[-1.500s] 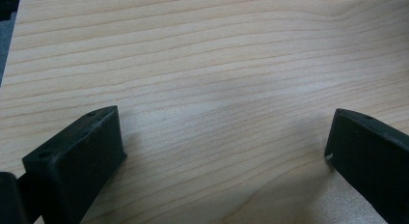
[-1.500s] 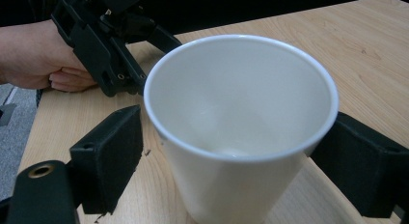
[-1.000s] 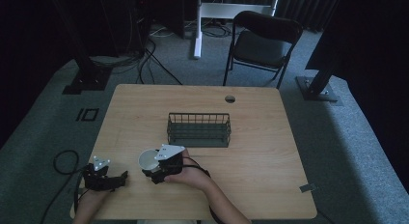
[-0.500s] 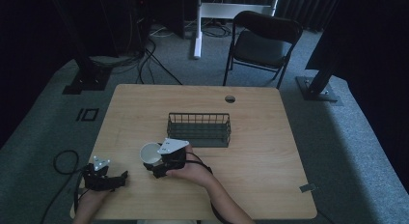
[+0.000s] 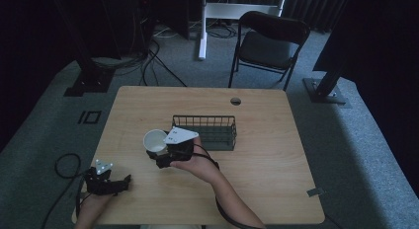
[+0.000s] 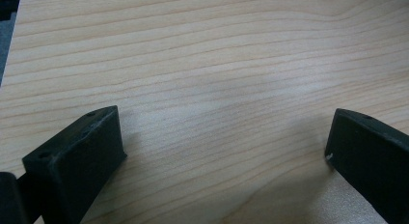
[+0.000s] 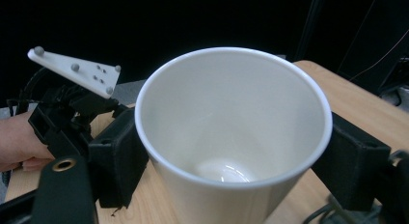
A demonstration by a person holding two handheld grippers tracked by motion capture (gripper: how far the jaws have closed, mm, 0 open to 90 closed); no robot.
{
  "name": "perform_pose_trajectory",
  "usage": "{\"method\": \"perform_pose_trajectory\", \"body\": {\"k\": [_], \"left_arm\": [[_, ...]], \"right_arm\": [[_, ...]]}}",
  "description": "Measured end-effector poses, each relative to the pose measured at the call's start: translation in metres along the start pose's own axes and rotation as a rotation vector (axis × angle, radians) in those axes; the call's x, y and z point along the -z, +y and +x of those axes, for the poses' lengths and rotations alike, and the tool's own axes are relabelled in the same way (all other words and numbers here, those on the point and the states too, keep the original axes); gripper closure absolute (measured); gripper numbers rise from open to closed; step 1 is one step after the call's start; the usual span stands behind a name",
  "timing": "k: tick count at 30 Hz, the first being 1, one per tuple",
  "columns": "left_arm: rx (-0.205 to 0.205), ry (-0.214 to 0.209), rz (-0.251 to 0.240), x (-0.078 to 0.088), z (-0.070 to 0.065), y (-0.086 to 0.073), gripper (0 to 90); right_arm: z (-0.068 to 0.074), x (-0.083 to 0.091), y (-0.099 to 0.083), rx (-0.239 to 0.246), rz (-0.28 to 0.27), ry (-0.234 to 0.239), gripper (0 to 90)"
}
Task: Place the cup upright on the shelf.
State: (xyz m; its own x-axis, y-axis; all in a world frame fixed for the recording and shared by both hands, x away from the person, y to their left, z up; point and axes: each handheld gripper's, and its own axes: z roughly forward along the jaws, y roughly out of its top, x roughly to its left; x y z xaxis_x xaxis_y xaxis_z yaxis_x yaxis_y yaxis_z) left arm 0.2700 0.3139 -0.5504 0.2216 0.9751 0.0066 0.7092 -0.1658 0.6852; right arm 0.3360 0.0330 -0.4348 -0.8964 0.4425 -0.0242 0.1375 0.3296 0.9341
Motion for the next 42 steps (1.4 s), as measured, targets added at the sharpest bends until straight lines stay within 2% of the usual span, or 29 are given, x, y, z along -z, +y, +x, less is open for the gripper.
{"method": "perform_pose_trajectory", "body": {"k": [4,6,7,9,11,12,15,17,19,21,22,24,32,34,36,38,42], "left_arm": [[0.000,-0.001,0.000,0.000,0.000,0.000,0.1],[0.000,-0.001,0.000,0.000,0.000,0.000,0.1],[0.000,-0.001,0.000,0.000,0.000,0.000,0.1],[0.000,0.000,0.000,0.000,0.000,0.000,0.1],[0.000,-0.001,0.000,0.000,0.000,0.000,0.1],[0.000,0.000,0.000,0.000,0.000,0.000,0.1],[0.000,-0.001,0.000,0.000,0.000,0.000,0.1],[0.000,0.000,-0.001,0.000,0.000,0.000,0.1],[0.000,0.000,-0.001,0.000,0.000,0.000,0.1],[0.001,0.000,-0.001,0.000,0.000,0.000,0.1],[0.001,0.000,-0.001,0.000,0.000,0.000,0.1],[0.001,0.000,-0.002,0.000,0.000,0.000,0.1],[0.001,0.001,-0.002,0.000,0.000,0.000,0.1],[0.000,0.000,-0.002,0.000,0.000,0.000,0.1],[0.000,0.001,-0.002,0.000,0.000,0.000,0.1],[-0.001,0.001,-0.001,0.000,0.000,0.000,0.1],[0.000,0.000,0.000,0.000,0.000,0.000,0.1]], "right_arm": [[-0.004,0.005,0.009,0.003,-0.017,-0.029,20.0],[-0.008,0.010,0.016,0.001,-0.042,-0.073,20.1],[-0.008,0.010,0.016,0.001,-0.042,-0.073,20.1],[-0.015,0.017,0.024,-0.008,-0.075,-0.131,20.1],[-0.018,0.020,0.025,-0.019,-0.080,-0.141,20.1],[-0.023,0.024,0.028,-0.021,-0.085,-0.169,20.1],[-0.025,0.025,0.029,-0.024,-0.084,-0.181,20.1],[-0.037,0.034,0.030,-0.039,-0.093,-0.247,20.1],[-0.041,0.037,0.030,-0.054,-0.097,-0.279,20.1],[-0.046,0.039,0.029,-0.065,-0.096,-0.314,20.1],[-0.046,0.039,0.029,-0.065,-0.096,-0.314,20.1],[-0.054,0.041,0.026,-0.069,-0.076,-0.363,20.1],[-0.074,0.040,0.011,-0.110,-0.048,-0.446,20.1],[-0.078,0.038,0.006,-0.134,-0.035,-0.442,20.1],[-0.079,0.036,0.003,-0.137,-0.024,-0.451,20.1],[-0.082,0.033,-0.004,-0.161,-0.006,-0.464,20.1],[-0.087,0.028,-0.011,-0.170,0.018,-0.491,20.1]]}}
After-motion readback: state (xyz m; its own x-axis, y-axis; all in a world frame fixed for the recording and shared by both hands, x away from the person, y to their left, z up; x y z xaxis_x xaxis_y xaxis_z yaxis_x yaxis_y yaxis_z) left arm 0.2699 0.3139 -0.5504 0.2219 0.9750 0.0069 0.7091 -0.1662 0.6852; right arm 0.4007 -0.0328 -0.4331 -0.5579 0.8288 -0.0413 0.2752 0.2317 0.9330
